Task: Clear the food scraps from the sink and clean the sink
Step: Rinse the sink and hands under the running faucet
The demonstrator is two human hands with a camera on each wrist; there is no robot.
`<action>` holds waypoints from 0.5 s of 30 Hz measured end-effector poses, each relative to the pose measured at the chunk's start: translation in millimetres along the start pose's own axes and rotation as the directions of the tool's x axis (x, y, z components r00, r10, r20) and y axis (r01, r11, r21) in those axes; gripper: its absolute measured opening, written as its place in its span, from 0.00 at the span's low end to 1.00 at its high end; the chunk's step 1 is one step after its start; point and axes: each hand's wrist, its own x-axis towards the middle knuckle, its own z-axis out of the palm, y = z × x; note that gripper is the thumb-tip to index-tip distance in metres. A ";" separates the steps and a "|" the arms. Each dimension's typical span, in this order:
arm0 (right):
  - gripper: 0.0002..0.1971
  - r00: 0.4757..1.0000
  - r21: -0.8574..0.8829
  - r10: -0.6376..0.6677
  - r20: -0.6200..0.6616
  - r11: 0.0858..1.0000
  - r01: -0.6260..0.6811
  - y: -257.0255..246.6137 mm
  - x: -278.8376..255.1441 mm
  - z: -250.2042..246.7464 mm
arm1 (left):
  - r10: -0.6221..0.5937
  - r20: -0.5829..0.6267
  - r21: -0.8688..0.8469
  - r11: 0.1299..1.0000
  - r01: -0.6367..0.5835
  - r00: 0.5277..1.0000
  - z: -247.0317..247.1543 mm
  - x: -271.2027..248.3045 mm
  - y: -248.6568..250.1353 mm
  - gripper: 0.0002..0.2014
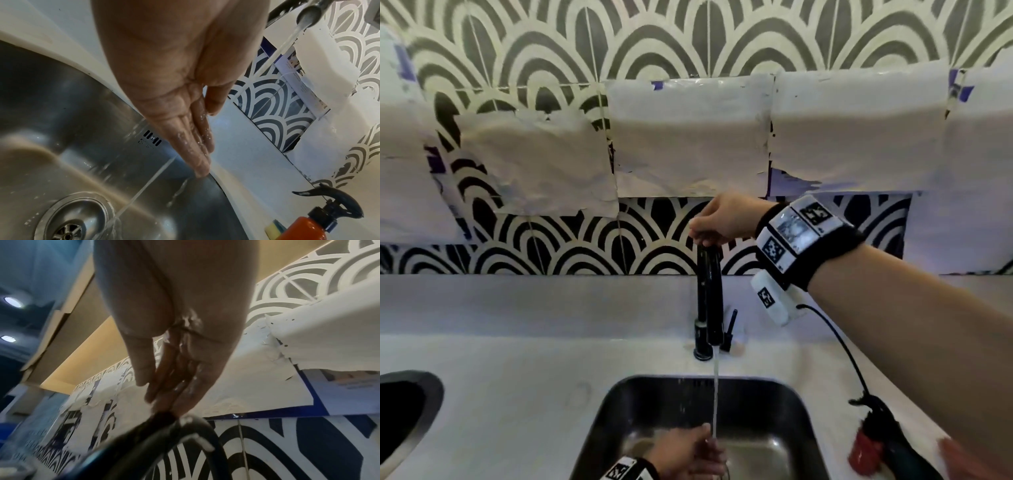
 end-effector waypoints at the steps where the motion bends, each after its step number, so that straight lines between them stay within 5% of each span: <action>1: 0.07 0.996 -0.103 -0.046 -0.073 0.994 0.038 3.6 -1.7 3.3 | -0.006 -0.016 0.016 1.000 0.006 1.000 -0.6 0.3 -0.1 0.18; 3: 0.06 0.964 -0.250 -0.133 -0.231 0.965 0.074 14.5 -7.1 16.6 | -0.024 -0.041 0.036 0.999 0.025 0.999 -1.5 0.4 0.5 0.20; 6: 0.15 0.895 -0.235 -0.173 -0.411 0.969 0.079 30.2 -21.4 47.4 | -0.043 -0.065 0.043 0.998 0.046 0.997 -1.9 0.2 1.2 0.20; 10: 0.28 0.911 0.003 -0.067 -0.407 0.997 0.075 44.3 -38.8 85.3 | -0.054 -0.081 0.022 0.998 0.056 0.995 -2.4 1.0 -2.3 0.20; 15: 0.30 0.890 0.241 -0.037 -0.455 0.957 0.163 60.4 -45.2 139.4 | -0.072 -0.082 -0.015 0.997 0.071 0.994 0.7 4.7 -10.4 0.22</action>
